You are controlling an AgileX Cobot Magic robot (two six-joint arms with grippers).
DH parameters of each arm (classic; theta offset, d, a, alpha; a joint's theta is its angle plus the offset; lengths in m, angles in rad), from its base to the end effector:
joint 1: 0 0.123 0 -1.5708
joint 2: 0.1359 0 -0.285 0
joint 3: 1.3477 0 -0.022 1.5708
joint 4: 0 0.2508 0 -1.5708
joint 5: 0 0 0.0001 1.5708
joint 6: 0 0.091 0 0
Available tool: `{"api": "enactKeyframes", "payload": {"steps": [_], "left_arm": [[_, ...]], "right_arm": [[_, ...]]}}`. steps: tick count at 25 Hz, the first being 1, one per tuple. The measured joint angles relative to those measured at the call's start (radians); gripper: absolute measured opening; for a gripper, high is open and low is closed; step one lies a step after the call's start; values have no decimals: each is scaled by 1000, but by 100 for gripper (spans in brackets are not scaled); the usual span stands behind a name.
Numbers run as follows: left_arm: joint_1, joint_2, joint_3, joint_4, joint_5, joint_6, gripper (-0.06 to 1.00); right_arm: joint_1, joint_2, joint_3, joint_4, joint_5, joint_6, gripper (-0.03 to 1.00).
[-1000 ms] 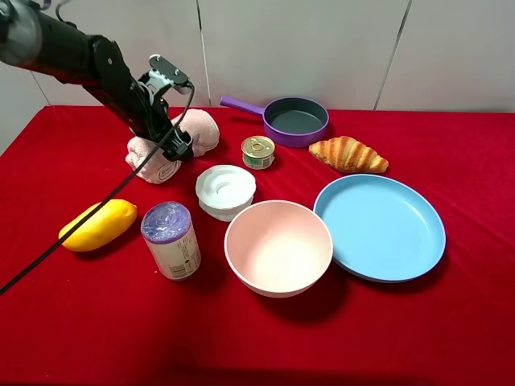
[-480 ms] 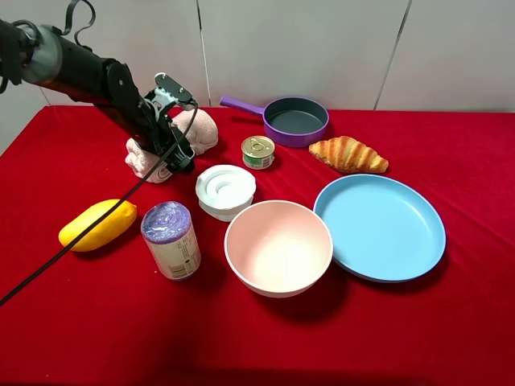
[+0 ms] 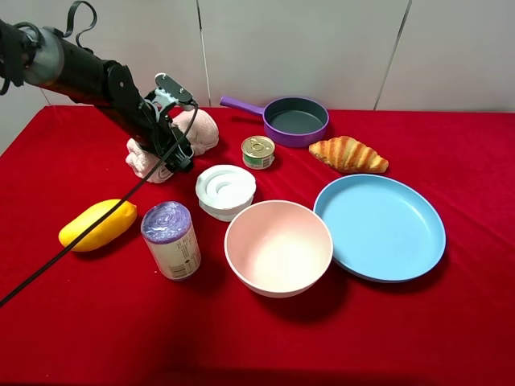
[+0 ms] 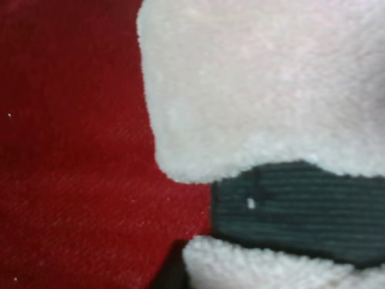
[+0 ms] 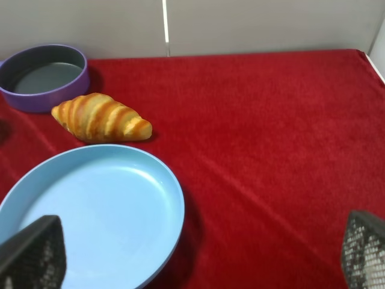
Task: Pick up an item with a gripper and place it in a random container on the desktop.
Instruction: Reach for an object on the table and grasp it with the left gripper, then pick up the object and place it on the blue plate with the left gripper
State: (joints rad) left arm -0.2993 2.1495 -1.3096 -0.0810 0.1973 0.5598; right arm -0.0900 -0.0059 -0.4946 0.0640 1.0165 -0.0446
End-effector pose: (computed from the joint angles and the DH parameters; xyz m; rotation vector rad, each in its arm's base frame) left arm 0.4179 -0.1305 0.1088 0.9639 2.3292 0.0533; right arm -0.0030 0.0052 0.2795 0.0441 1.9975 -0.0105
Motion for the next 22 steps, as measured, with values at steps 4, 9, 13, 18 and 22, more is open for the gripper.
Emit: {"api": "enactKeyframes", "payload": {"steps": [4, 9, 13, 18, 22], "left_arm": [[0, 1, 0, 3, -14, 0, 72], [0, 1, 0, 5, -21, 0, 50], [0, 1, 0, 5, -21, 0, 50], [0, 1, 0, 5, -21, 0, 50], [0, 1, 0, 4, -21, 0, 50]], "right_arm": [[0, 0, 0, 0, 0, 0, 69], [0, 0, 0, 0, 0, 0, 69], [0, 0, 0, 0, 0, 0, 69], [0, 0, 0, 0, 0, 0, 69], [0, 0, 0, 0, 0, 0, 69]]}}
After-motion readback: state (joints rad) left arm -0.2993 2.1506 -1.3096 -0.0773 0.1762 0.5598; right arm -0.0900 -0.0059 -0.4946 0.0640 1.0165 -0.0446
